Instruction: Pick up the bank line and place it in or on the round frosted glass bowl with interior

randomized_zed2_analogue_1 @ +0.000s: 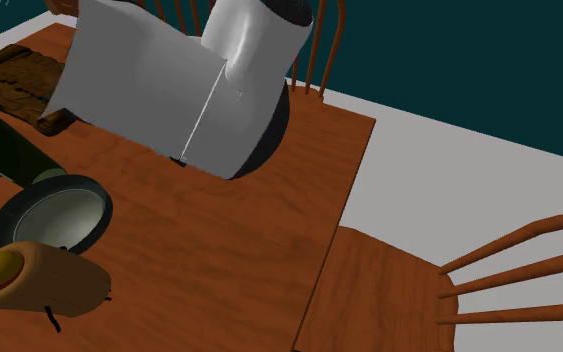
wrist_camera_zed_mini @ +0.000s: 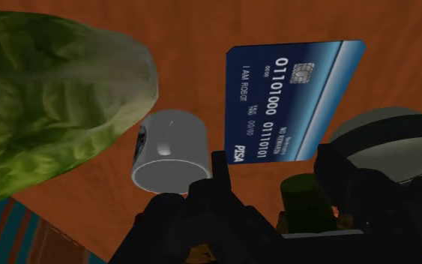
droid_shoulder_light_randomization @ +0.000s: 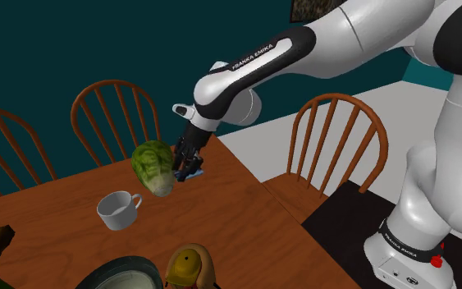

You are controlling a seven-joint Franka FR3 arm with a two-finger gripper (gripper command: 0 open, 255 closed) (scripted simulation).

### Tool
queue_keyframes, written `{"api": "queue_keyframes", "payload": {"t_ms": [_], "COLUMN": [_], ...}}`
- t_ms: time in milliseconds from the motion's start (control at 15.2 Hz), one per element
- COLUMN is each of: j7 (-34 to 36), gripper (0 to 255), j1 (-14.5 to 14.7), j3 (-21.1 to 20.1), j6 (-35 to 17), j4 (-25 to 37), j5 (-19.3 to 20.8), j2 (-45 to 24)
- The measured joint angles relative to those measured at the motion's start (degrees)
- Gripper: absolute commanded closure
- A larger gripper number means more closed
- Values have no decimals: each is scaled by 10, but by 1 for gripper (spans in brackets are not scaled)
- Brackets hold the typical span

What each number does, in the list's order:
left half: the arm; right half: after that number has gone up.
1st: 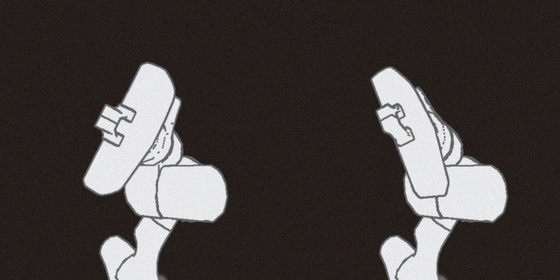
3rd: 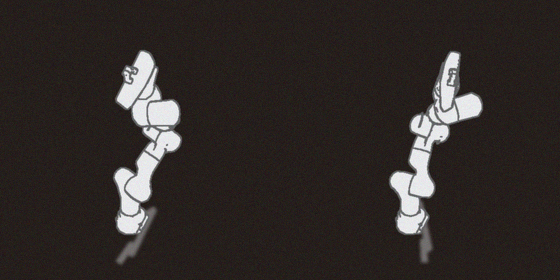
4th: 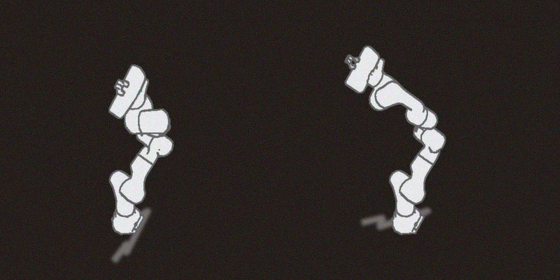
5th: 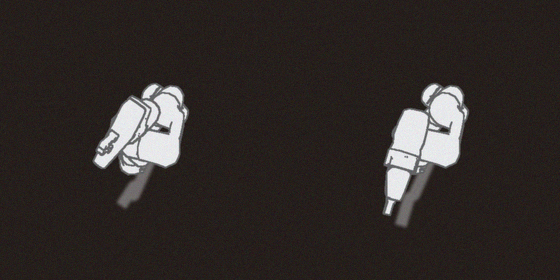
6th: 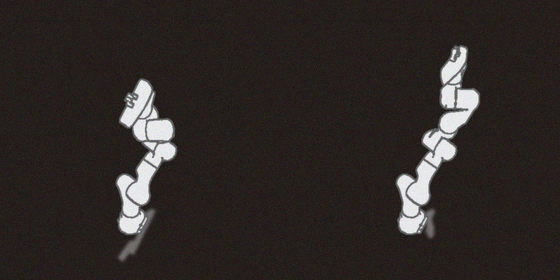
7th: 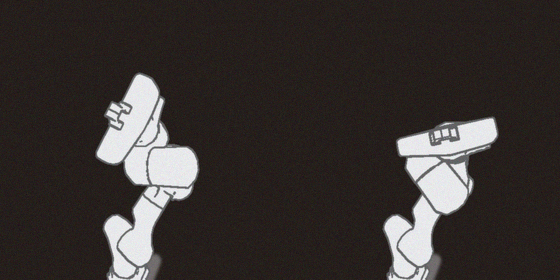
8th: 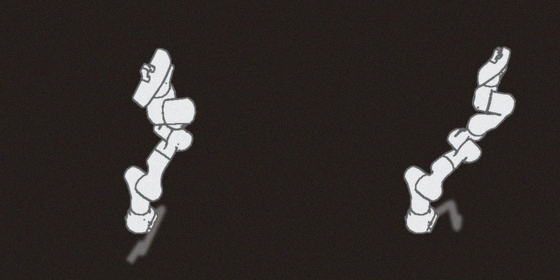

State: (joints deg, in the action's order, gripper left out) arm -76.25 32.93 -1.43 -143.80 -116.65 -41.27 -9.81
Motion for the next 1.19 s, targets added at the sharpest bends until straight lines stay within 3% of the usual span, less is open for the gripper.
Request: {"api": "queue_keyframes", "payload": {"t_ms": [660, 1188], "j7": [164, 311], "gripper": [255, 255], "j1": [94, 179], "j3": [-37, -37], "j6": [-65, -85], "j4": [31, 107], "j5": [68, 154], "j2": [-26, -82]}}
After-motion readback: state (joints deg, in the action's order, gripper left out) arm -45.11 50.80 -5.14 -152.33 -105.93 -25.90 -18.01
